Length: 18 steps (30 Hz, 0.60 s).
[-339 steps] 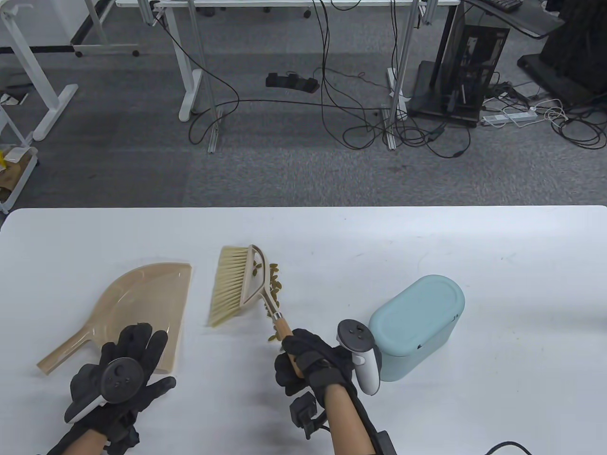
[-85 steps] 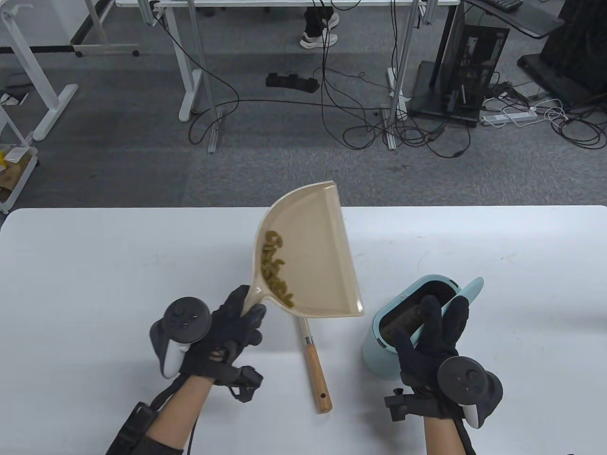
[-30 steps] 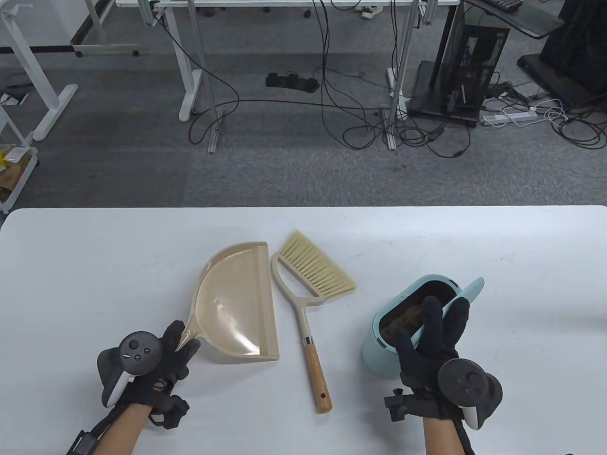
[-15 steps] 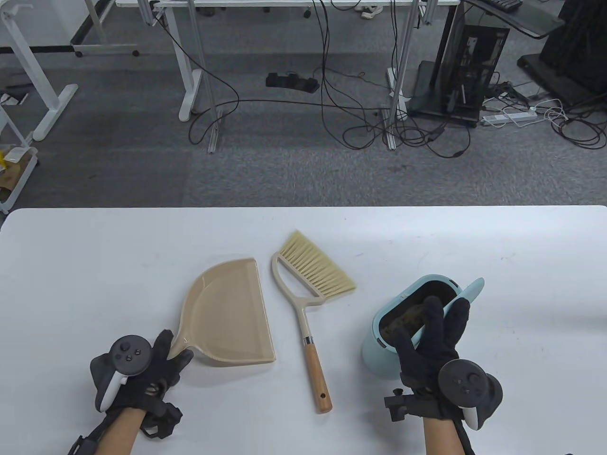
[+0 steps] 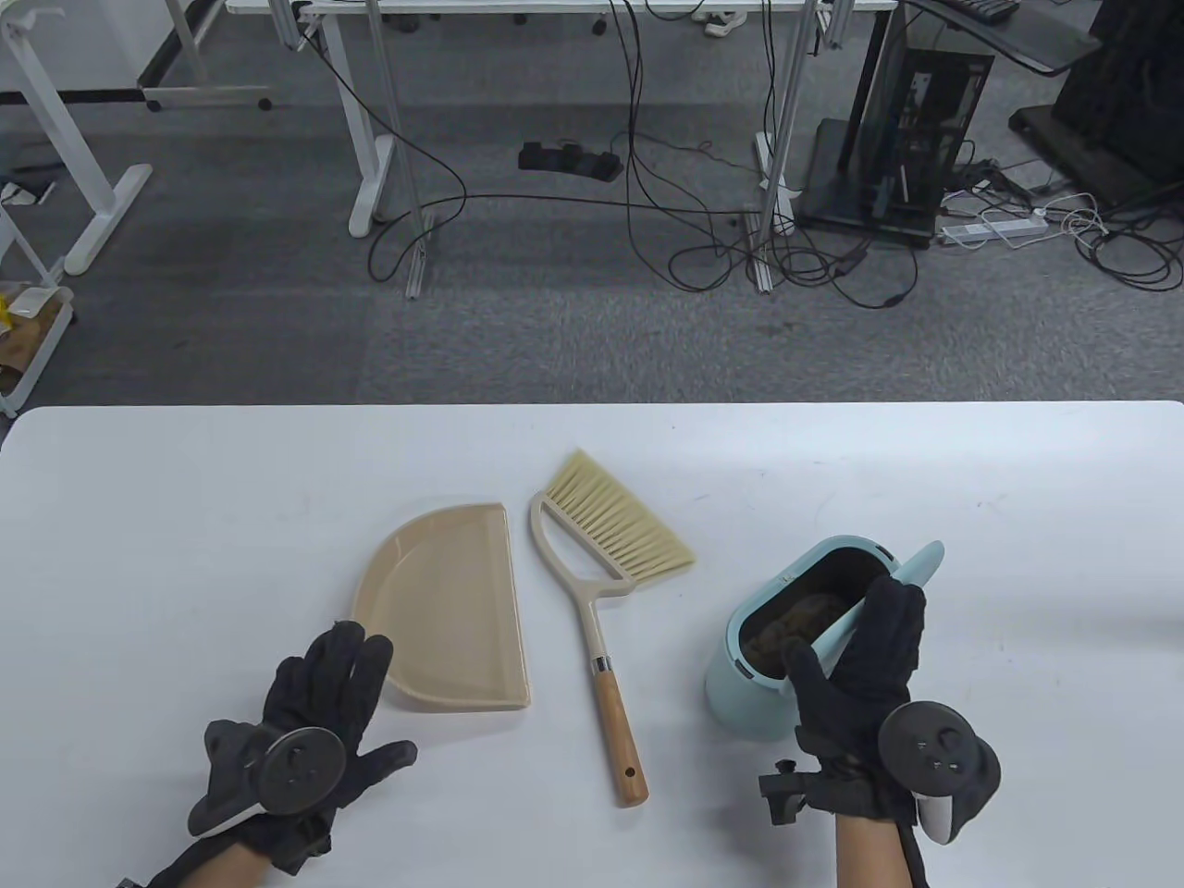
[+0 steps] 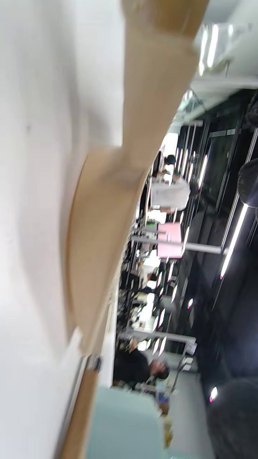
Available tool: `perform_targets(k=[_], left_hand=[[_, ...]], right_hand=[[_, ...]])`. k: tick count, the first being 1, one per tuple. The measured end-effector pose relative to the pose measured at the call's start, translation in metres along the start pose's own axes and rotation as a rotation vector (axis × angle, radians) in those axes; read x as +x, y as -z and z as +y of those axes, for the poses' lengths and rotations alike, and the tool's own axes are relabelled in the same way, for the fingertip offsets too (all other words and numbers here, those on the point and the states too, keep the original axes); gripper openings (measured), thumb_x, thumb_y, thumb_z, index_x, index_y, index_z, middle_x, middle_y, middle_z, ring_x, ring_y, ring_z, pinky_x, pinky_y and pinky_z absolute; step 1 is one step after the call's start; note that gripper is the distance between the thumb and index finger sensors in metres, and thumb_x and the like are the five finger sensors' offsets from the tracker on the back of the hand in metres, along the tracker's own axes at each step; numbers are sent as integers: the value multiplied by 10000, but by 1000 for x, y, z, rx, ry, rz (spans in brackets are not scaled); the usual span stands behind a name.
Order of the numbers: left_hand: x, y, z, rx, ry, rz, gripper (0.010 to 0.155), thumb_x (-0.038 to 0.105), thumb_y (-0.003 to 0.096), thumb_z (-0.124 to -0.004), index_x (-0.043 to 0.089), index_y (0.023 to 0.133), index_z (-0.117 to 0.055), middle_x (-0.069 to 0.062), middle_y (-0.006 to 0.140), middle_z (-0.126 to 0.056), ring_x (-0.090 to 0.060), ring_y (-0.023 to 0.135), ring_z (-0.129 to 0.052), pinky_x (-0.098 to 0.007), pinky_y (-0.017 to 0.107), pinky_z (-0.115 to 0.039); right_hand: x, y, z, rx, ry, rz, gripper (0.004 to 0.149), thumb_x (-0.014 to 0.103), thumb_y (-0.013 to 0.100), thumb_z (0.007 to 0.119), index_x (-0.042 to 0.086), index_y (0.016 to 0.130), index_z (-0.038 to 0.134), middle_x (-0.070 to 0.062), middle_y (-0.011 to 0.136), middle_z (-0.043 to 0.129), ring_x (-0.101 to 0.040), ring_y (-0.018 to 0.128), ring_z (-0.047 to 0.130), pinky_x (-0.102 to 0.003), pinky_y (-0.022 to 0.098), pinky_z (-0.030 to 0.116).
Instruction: Sweep raisins on the table into the desktop trash can
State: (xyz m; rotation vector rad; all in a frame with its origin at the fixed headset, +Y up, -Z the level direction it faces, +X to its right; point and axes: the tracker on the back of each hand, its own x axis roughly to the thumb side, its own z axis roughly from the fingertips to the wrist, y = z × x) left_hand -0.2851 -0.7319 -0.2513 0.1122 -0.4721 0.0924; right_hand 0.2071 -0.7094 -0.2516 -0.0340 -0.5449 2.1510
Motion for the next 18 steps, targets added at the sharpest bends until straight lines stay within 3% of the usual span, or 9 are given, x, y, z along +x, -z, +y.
perform_targets(k=[9, 12, 16, 18], left_hand=[[16, -2, -20, -105, 100, -76, 955, 713, 482, -653, 278, 1118, -89, -152, 1187, -40, -426, 1161, -226, -727, 745, -331], [16, -2, -20, -108, 93, -73, 949, 711, 485, -649, 277, 1119, -93, -150, 1188, -45, -427, 1160, -229, -725, 745, -337], [14, -2, -24, -133, 81, -60, 945, 708, 486, -648, 277, 1122, -98, -151, 1188, -52, -425, 1160, -233, -724, 745, -341], [14, -2, -25, -138, 78, -56, 943, 705, 488, -648, 273, 1123, -101, -150, 1188, -51, -425, 1160, -232, -724, 744, -340]], right_hand=[[9, 23, 42, 109, -241, 107, 962, 757, 511, 566, 311, 1117, -34, -138, 1151, -66, -460, 1023, -68, -705, 644, 41], [8, 25, 50, 68, -318, 127, 924, 748, 502, 584, 315, 1135, 68, -106, 1189, 21, -420, 1071, -5, -688, 660, 35], [11, 28, 58, 96, -485, 153, 912, 734, 498, 607, 276, 1157, 172, -104, 1210, 128, -411, 1097, 71, -679, 684, 67], [14, 30, 64, 123, -596, 165, 905, 724, 488, 634, 228, 1171, 306, -120, 1223, 237, -426, 1110, 160, -689, 692, 93]])
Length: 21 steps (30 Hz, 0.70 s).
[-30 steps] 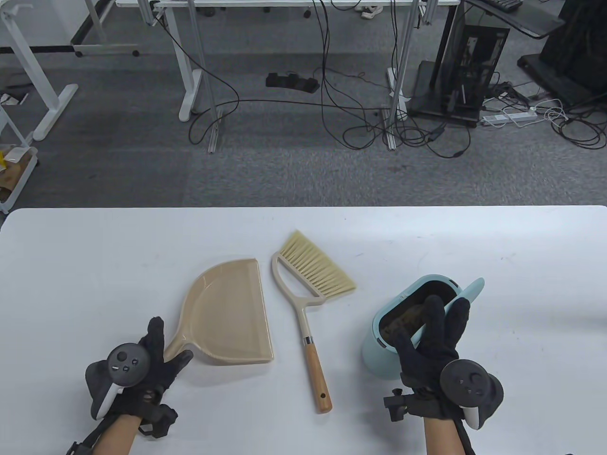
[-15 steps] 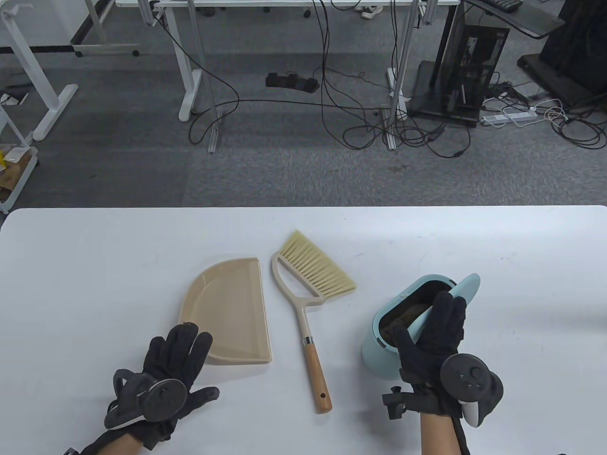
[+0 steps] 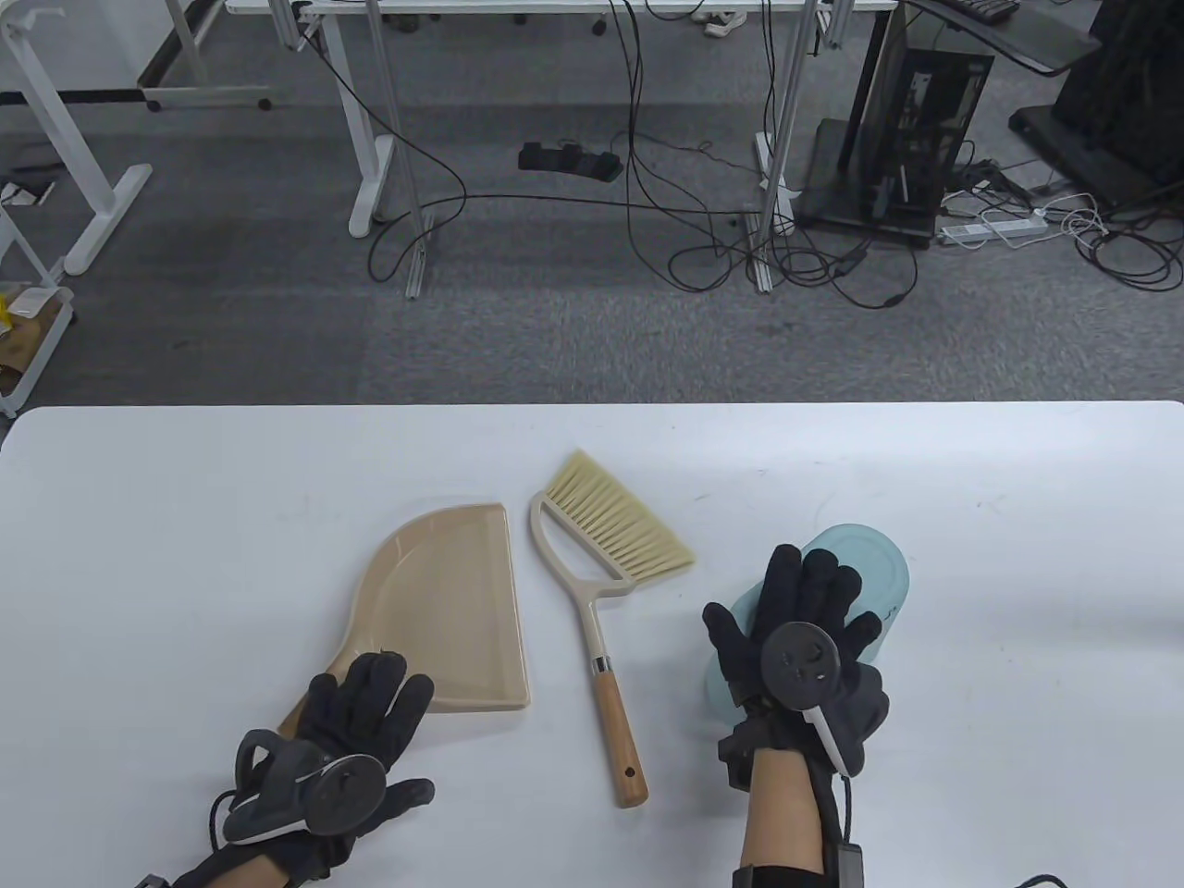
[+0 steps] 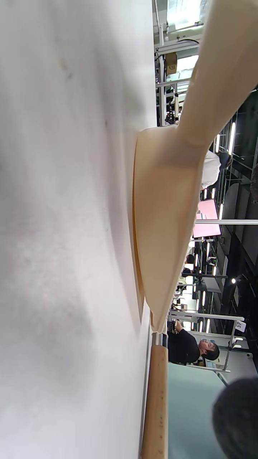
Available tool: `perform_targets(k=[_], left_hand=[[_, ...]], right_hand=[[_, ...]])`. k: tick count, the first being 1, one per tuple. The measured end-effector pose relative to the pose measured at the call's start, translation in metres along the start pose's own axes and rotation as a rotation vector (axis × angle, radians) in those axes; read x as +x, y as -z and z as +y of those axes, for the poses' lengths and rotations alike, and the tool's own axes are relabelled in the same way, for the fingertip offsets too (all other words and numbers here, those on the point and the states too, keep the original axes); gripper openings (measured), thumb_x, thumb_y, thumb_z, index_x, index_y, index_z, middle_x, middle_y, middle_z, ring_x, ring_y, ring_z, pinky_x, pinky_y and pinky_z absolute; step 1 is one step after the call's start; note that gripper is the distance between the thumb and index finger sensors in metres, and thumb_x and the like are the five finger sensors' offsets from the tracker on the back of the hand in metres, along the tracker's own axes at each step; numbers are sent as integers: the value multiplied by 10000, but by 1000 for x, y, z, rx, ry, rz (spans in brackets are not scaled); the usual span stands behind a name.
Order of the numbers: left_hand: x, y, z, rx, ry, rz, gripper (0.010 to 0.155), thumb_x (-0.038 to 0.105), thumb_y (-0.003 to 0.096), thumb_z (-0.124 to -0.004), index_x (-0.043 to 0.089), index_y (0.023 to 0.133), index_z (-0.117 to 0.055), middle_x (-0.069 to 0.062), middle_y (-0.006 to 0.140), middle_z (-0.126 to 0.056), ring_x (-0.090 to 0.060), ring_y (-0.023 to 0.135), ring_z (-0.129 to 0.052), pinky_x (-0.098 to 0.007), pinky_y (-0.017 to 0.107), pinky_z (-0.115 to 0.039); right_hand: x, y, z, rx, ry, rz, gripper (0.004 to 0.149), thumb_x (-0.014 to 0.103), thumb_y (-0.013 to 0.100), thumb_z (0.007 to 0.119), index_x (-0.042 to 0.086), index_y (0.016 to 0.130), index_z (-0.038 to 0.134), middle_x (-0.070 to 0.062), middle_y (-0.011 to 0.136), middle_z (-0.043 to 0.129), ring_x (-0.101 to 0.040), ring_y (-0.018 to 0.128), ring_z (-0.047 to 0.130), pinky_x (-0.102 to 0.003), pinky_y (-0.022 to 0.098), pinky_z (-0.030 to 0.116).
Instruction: Sweep raisins on the table into the desktop trash can
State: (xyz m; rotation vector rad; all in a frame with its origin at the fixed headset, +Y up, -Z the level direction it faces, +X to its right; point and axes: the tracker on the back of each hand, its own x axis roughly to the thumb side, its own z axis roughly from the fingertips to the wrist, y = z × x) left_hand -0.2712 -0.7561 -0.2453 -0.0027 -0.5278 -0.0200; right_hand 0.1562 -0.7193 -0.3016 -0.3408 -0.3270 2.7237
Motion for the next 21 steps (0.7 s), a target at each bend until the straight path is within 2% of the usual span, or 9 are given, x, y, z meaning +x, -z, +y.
perform_targets(k=[1, 3, 6, 9, 12, 21], left_hand=[[0, 0, 0, -1, 0, 0, 940, 703, 489, -648, 274, 1123, -102, -151, 1187, -51, -425, 1160, -233, -723, 744, -341], [1, -1, 2, 4, 1, -2, 935, 701, 489, -649, 279, 1126, -110, -153, 1188, -53, -429, 1158, -232, -725, 743, -342], [4, -2, 8, 28, 8, -11, 935, 701, 488, -647, 278, 1126, -111, -153, 1188, -57, -429, 1158, -236, -724, 742, -343], [6, -2, 9, 31, 15, -26, 933, 703, 488, -646, 279, 1129, -117, -152, 1190, -59, -429, 1160, -234, -726, 743, -342], [3, -1, 11, 28, 11, -14, 932, 701, 486, -649, 281, 1130, -123, -147, 1192, -59, -428, 1161, -229, -727, 744, -335], [-3, -2, 11, 16, -28, 15, 926, 699, 488, -649, 279, 1133, -134, -147, 1194, -65, -427, 1162, -228, -729, 744, -329]], right_hand=[[2, 1, 0, 22, -46, 13, 901, 732, 488, 621, 218, 1173, 342, -120, 1230, 260, -427, 1115, 165, -695, 695, 108], [3, 3, 0, 87, -71, 22, 901, 735, 502, 602, 224, 1179, 301, -113, 1233, 212, -426, 1113, 113, -699, 692, 90], [2, 4, -1, 74, -13, 25, 891, 706, 495, 642, 214, 1172, 337, -112, 1228, 235, -419, 1110, 116, -694, 688, 75], [4, 5, -1, 110, -36, 36, 876, 693, 503, 651, 207, 1172, 359, -115, 1231, 250, -420, 1111, 138, -694, 688, 66], [6, 8, -1, 191, -76, 58, 873, 701, 518, 620, 228, 1171, 284, -106, 1225, 177, -418, 1104, 69, -694, 682, 46], [3, 3, 0, 64, -34, 47, 861, 701, 496, 644, 235, 1167, 372, -87, 1234, 262, -400, 1122, 150, -684, 701, 80]])
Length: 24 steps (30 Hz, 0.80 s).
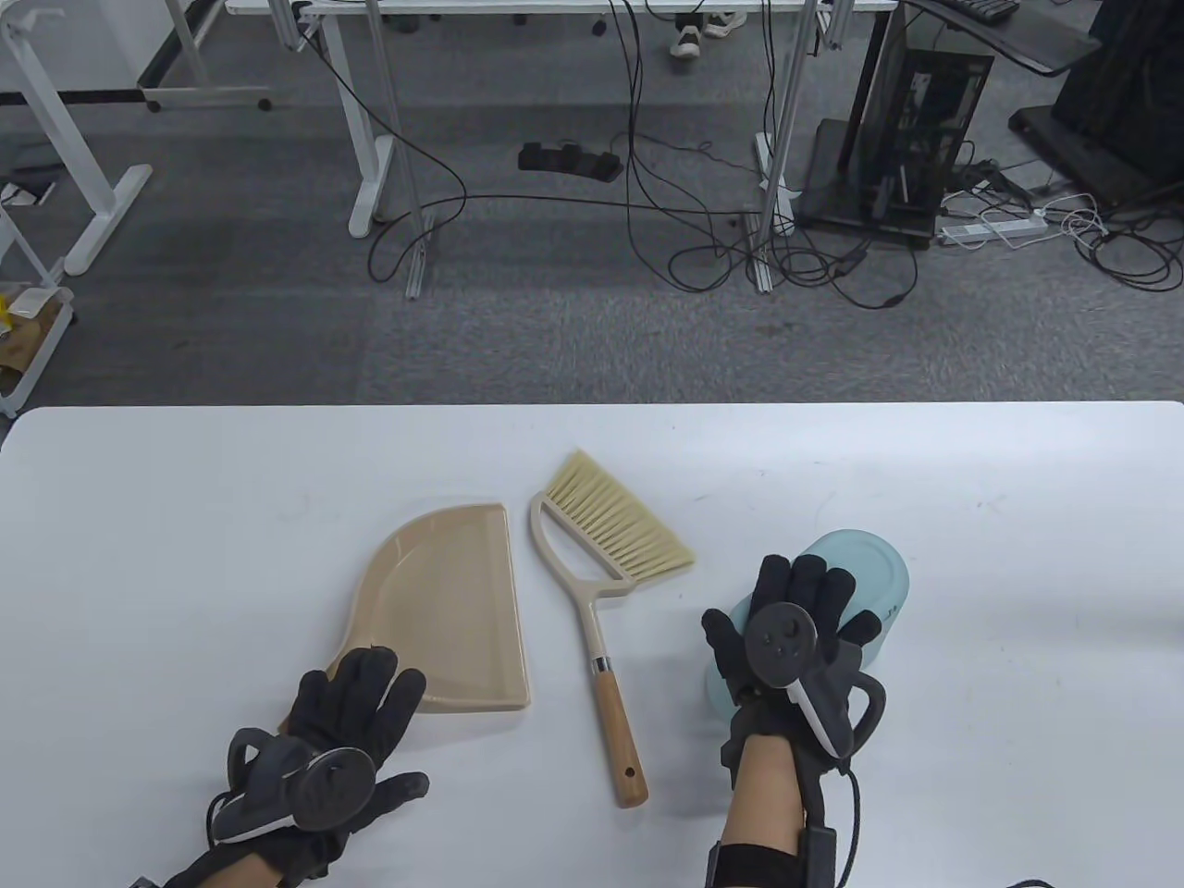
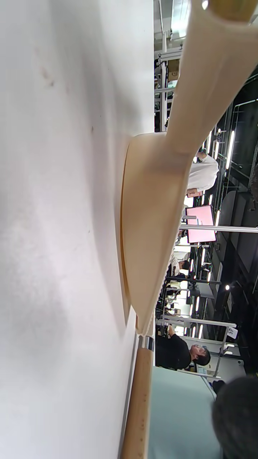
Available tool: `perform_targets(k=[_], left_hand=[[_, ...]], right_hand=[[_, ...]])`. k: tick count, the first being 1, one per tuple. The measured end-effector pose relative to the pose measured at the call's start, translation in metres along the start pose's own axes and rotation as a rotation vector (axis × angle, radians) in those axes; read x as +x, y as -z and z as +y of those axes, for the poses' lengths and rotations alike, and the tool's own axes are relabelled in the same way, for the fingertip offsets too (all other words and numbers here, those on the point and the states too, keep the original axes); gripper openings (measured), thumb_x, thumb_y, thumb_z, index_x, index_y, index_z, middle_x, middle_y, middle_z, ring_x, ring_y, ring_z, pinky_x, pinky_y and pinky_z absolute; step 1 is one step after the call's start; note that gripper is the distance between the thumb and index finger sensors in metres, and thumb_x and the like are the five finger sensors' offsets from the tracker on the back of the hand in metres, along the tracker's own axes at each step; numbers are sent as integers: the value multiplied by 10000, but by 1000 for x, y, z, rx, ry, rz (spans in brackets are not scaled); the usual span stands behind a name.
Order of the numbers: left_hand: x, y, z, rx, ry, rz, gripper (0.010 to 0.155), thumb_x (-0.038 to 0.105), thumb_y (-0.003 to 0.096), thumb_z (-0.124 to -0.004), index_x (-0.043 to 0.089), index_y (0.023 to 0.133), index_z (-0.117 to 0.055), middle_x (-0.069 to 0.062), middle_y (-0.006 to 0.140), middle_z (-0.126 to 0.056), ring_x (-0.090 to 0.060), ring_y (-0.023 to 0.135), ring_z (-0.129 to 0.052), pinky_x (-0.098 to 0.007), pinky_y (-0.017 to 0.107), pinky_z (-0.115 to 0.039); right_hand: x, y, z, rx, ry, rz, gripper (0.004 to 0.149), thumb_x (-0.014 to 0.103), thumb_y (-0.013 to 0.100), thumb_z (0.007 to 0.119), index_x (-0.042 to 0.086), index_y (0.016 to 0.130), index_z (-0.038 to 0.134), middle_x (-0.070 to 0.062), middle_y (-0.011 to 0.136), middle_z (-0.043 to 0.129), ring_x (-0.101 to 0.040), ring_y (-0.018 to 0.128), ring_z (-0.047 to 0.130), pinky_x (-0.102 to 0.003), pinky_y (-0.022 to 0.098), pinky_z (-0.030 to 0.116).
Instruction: Sweep raisins on the table into the desktop trash can
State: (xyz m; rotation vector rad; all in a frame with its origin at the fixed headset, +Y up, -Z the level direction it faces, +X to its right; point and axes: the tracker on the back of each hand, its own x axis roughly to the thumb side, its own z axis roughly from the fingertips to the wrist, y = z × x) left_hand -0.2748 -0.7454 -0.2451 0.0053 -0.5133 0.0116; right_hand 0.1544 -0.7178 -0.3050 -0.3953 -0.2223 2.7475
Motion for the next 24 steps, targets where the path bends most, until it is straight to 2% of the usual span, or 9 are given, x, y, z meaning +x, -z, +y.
perform_targets(k=[2, 4, 6, 7, 10, 12, 17, 20, 24], left_hand=[[1, 0, 2, 9, 2, -6, 927, 699, 488, -649, 279, 1134, -135, -146, 1194, -64, -427, 1162, -227, -730, 744, -329], [2, 0, 3, 17, -4, -12, 927, 700, 487, -650, 280, 1134, -136, -145, 1195, -64, -427, 1162, -228, -731, 743, -328], [3, 0, 2, 14, 1, -17, 926, 700, 488, -649, 280, 1134, -135, -146, 1195, -64, -427, 1162, -226, -731, 744, -328], [4, 1, 1, 6, 10, -24, 927, 700, 487, -650, 281, 1135, -137, -146, 1196, -66, -428, 1162, -227, -731, 743, -329], [6, 1, 0, 0, 22, -34, 929, 704, 485, -653, 283, 1136, -140, -144, 1197, -63, -427, 1163, -220, -731, 745, -325], [7, 2, 0, -5, 31, -36, 947, 711, 471, -674, 286, 1139, -156, -143, 1198, -62, -426, 1165, -217, -732, 745, -325], [7, 2, -1, -40, 62, -43, 978, 740, 427, -705, 301, 1147, -210, -126, 1211, -75, -444, 1170, -187, -740, 749, -315], [5, 2, 0, -42, 54, -28, 979, 744, 428, -691, 303, 1147, -194, -122, 1210, -56, -435, 1173, -153, -745, 748, -291], [0, 1, 1, -48, 37, 6, 957, 739, 443, -664, 311, 1146, -177, -114, 1205, -27, -427, 1170, -113, -743, 750, -267]], right_hand=[[-1, 0, 0, -38, 7, -9, 860, 706, 485, 646, 235, 1163, 403, -94, 1232, 303, -402, 1124, 183, -685, 703, 102], [-3, -1, 0, -35, 21, -27, 864, 712, 491, 626, 251, 1170, 355, -98, 1233, 296, -406, 1122, 181, -684, 699, 97], [-4, -3, 0, -60, 25, -39, 867, 730, 493, 582, 301, 1152, 216, -77, 1220, 176, -392, 1109, 109, -672, 698, 89], [-3, -4, -2, -52, 48, -49, 875, 723, 496, 581, 307, 1148, 173, -81, 1210, 122, -398, 1095, 59, -669, 679, 37], [4, -12, -5, -93, 38, -117, 876, 706, 495, 600, 293, 1144, 182, -87, 1198, 62, -400, 1078, 8, -661, 659, -5], [16, -20, -4, -70, 3, -199, 870, 704, 499, 598, 307, 1140, 162, -79, 1189, 24, -391, 1067, -34, -654, 647, -28], [58, -50, 6, -52, -71, -452, 883, 698, 508, 587, 349, 1106, 40, -74, 1153, -66, -383, 1034, -101, -652, 632, -38], [84, -78, 21, 17, -116, -608, 880, 701, 511, 580, 354, 1101, 26, -73, 1148, -80, -381, 1029, -110, -652, 625, -43], [99, -104, 36, 104, -73, -681, 879, 698, 508, 589, 361, 1099, 32, -70, 1148, -79, -375, 1028, -115, -649, 620, -54]])
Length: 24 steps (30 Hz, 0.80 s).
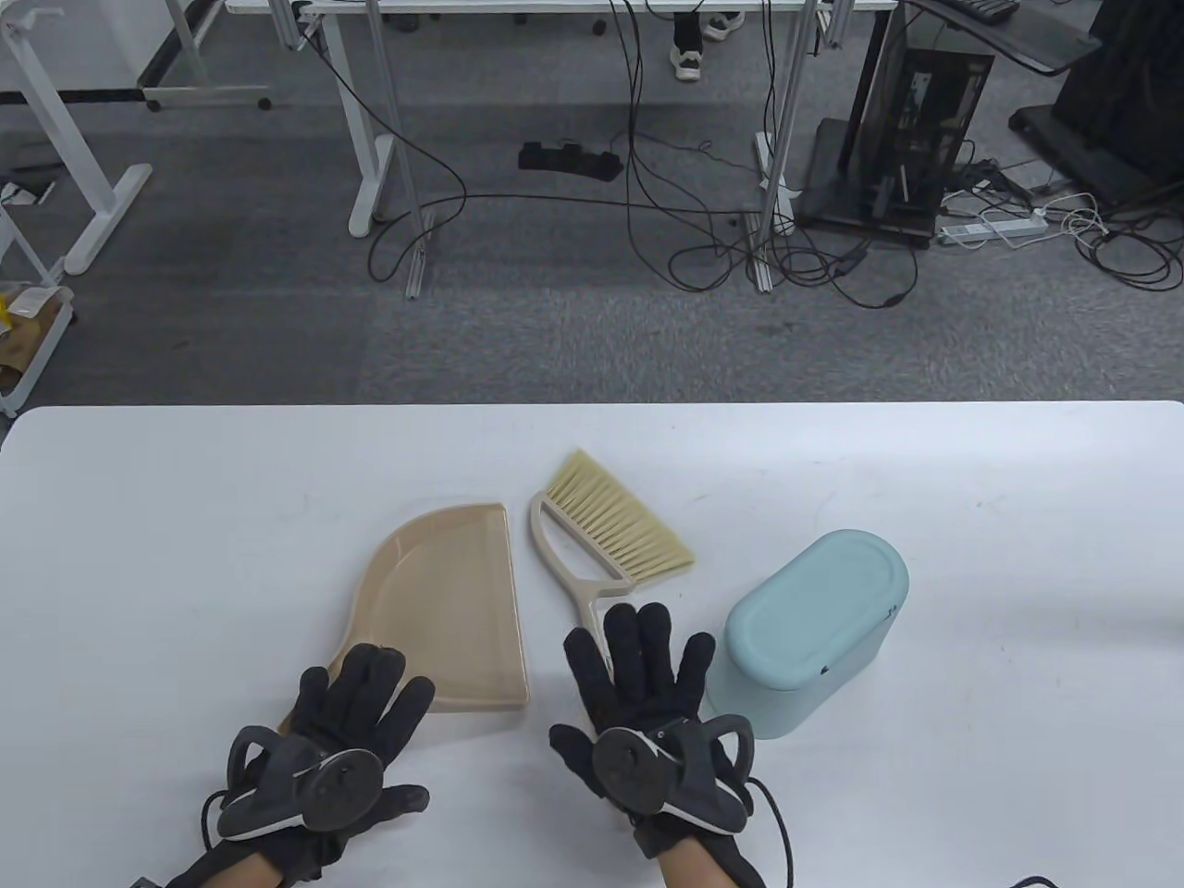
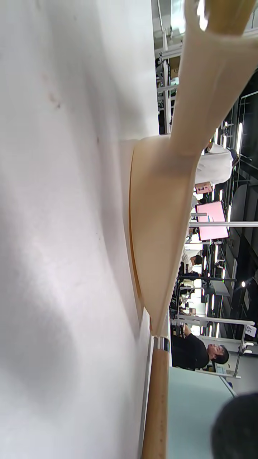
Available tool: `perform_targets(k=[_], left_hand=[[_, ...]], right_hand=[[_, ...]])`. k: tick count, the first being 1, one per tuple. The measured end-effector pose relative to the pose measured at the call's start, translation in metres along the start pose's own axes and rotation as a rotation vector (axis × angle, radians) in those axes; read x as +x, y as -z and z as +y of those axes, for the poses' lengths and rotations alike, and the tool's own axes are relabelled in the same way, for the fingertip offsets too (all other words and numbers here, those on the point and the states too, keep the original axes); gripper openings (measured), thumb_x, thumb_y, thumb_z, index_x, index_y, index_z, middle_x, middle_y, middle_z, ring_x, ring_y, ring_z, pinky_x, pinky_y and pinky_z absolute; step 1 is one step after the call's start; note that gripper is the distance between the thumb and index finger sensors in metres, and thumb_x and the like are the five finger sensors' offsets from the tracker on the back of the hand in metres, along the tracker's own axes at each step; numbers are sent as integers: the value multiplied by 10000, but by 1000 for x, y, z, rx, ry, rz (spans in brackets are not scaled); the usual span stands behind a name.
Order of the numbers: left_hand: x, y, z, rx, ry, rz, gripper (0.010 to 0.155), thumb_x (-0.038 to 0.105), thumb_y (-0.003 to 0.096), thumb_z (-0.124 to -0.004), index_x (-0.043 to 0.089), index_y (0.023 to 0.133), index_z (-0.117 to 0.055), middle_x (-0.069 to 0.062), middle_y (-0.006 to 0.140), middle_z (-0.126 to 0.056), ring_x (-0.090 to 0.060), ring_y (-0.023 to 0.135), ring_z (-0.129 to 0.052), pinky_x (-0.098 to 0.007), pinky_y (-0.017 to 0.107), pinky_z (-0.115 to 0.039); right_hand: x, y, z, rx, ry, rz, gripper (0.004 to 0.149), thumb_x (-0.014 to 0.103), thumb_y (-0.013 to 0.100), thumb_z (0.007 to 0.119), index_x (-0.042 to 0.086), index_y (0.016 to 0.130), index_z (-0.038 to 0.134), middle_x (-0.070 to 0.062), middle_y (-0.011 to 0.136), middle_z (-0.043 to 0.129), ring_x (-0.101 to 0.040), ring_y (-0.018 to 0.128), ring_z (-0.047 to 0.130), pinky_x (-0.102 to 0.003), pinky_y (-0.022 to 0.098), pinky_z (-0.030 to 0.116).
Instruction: Sweep raisins on the table into the desktop trash can
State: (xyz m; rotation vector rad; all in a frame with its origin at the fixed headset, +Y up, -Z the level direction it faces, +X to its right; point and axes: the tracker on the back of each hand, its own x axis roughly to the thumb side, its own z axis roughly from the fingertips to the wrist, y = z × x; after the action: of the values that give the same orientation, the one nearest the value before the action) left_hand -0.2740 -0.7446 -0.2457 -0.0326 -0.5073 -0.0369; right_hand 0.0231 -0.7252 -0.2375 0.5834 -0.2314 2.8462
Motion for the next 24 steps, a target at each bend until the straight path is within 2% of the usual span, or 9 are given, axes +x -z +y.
perform_targets(k=[3, 7, 10, 13, 16, 24], left_hand=[[-3, 0, -1, -1, -7, 11, 952, 733, 446, -670, 309, 1147, -186, -111, 1205, -24, -423, 1170, -105, -743, 750, -262], [-3, 1, -3, -11, -10, 13, 947, 729, 449, -671, 306, 1148, -193, -110, 1204, -26, -421, 1170, -105, -742, 750, -264], [-2, 2, -4, -13, 2, 9, 948, 728, 450, -670, 303, 1148, -188, -112, 1203, -23, -419, 1169, -100, -741, 750, -264], [-2, 2, -5, -11, 3, 8, 949, 729, 450, -669, 307, 1145, -179, -111, 1202, -20, -418, 1168, -96, -740, 750, -265], [-3, 1, -4, -7, 2, 18, 950, 728, 451, -668, 309, 1143, -169, -110, 1200, -16, -417, 1167, -91, -739, 751, -262], [-12, -1, -4, -6, -29, 66, 950, 723, 451, -669, 309, 1140, -163, -110, 1196, -8, -416, 1164, -83, -739, 750, -258]], right_hand=[[8, -5, 4, 48, 27, -17, 884, 684, 509, 603, 370, 1093, 17, -64, 1147, -83, -367, 1028, -126, -643, 619, -72], [3, -8, 14, 40, -35, -20, 877, 689, 516, 590, 366, 1088, 10, -69, 1141, -97, -371, 1020, -135, -643, 612, -72], [2, -10, 19, 101, -2, -10, 880, 682, 521, 596, 371, 1086, -3, -65, 1137, -111, -365, 1014, -154, -636, 603, -90], [3, -11, 20, 59, 17, -29, 882, 679, 516, 603, 368, 1089, 8, -64, 1141, -91, -364, 1020, -138, -636, 606, -82], [4, -10, 22, 91, 10, -26, 879, 682, 521, 594, 369, 1089, -1, -69, 1142, -97, -368, 1019, -141, -639, 606, -82], [0, -10, 24, 83, 57, -5, 874, 672, 525, 597, 369, 1087, 0, -73, 1143, -90, -370, 1018, -137, -637, 606, -80]])
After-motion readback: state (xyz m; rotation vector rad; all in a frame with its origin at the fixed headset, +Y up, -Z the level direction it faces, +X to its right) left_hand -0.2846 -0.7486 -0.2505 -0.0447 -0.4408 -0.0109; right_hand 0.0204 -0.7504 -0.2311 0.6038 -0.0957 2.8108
